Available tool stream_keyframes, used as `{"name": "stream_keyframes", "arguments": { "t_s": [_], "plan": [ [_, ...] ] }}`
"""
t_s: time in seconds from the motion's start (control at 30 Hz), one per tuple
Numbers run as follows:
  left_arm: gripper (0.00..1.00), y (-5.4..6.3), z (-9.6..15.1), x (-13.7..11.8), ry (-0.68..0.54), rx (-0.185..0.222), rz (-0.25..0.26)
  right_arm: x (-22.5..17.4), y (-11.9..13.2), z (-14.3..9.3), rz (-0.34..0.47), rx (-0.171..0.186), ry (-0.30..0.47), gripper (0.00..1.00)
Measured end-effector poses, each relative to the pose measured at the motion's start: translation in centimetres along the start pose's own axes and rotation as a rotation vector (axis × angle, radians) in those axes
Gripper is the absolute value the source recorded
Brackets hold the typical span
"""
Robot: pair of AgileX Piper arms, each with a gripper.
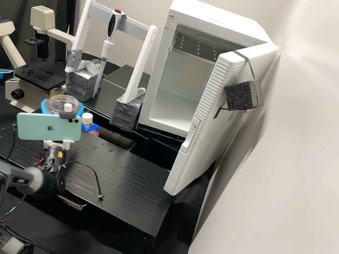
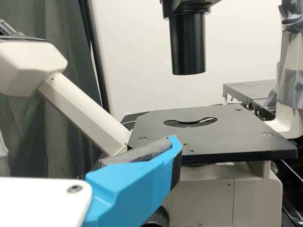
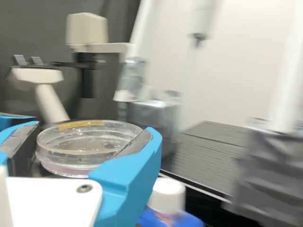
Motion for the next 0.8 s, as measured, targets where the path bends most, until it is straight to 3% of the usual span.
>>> {"name": "stream_keyframes", "arguments": {
  "t_s": [0.23,0.47,0.8],
  "plan": [
    [1.00,0.0,0.0,0.0,0.000,0.000,0.000,3.7,-0.7,-1.5,-0.044,-0.018,0.088,0.00],
    [1.00,0.0,0.0,0.0,0.000,0.000,0.000,6.7,-0.3,-2.8,-0.062,-0.035,0.121,0.00],
    [1.00,0.0,0.0,0.0,0.000,0.000,0.000,7.6,0.1,-3.4,-0.054,-0.042,0.135,0.00]
  ]
}}
